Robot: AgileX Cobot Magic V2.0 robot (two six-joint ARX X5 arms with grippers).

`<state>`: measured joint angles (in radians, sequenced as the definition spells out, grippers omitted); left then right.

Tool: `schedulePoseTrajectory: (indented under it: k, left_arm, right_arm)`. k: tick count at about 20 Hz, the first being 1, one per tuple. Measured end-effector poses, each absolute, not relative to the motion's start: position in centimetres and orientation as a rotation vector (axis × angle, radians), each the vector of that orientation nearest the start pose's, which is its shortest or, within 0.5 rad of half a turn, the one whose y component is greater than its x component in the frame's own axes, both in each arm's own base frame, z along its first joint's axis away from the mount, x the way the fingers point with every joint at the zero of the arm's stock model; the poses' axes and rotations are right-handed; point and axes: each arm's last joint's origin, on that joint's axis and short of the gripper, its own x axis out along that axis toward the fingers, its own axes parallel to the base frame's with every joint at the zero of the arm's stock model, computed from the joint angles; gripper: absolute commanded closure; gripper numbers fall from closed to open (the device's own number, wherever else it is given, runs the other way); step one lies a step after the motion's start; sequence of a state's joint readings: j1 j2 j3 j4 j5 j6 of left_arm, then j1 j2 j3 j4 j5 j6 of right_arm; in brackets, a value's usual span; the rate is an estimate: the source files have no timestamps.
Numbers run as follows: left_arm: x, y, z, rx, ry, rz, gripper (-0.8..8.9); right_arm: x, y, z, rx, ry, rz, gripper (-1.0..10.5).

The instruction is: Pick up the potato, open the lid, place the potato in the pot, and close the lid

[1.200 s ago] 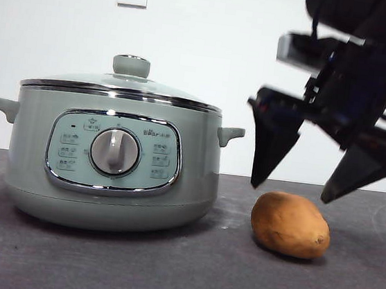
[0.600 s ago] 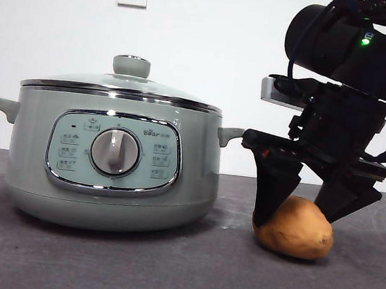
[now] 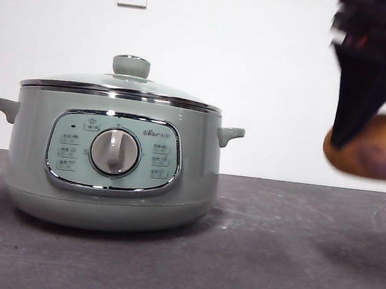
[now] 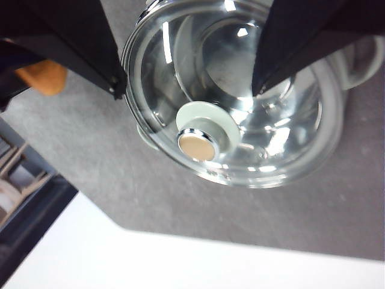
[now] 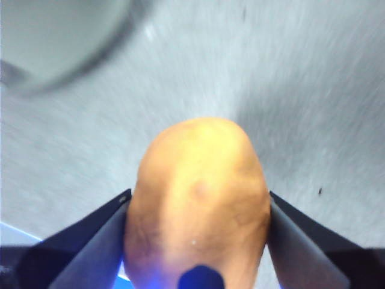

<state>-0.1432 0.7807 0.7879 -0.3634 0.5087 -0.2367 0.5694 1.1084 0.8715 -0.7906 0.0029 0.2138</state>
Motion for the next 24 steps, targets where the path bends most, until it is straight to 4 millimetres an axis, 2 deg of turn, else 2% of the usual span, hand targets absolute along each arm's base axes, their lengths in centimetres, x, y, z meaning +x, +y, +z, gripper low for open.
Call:
schedulePoseTrajectory:
  k: [3, 8, 13, 16, 20, 21, 23, 24]
  left_arm:
    - [18.4, -5.7, 32.7, -0.262, 0.479, -0.609, 4.59]
    - [22.7, -9.9, 33.8, -0.14, 0.512, -0.597, 4.6]
    - [25.2, -13.2, 31.6, -0.015, 0.581, -0.549, 4.63]
    - [26.1, -13.8, 30.2, 0.017, 0.625, -0.522, 4.63]
    - [26.7, -14.0, 29.3, 0.031, 0.654, -0.52, 4.72]
    - [26.7, -14.0, 29.2, 0.033, 0.656, -0.513, 4.88]
    - [26.8, -14.0, 29.2, 0.04, 0.65, -0.512, 7.17]
    - [26.8, -14.1, 29.2, 0.041, 0.65, -0.514, 8.0]
  right_arm:
    - [16.1, 10.3, 27.2, -0.069, 0.971, 0.415, 9.6]
    - [15.5, 9.9, 27.5, -0.053, 0.976, 0.406, 9.6]
    - [15.5, 9.9, 27.5, -0.045, 0.98, 0.4, 9.6]
    - [15.5, 9.9, 27.5, -0.043, 0.98, 0.398, 9.6]
    - [15.5, 9.9, 27.5, -0.043, 0.98, 0.398, 9.6]
    - [15.5, 9.9, 27.5, -0.043, 0.98, 0.398, 9.6]
    - [15.5, 9.9, 27.5, -0.043, 0.979, 0.395, 9.6]
    - [15.5, 9.9, 27.5, -0.043, 0.979, 0.395, 9.6]
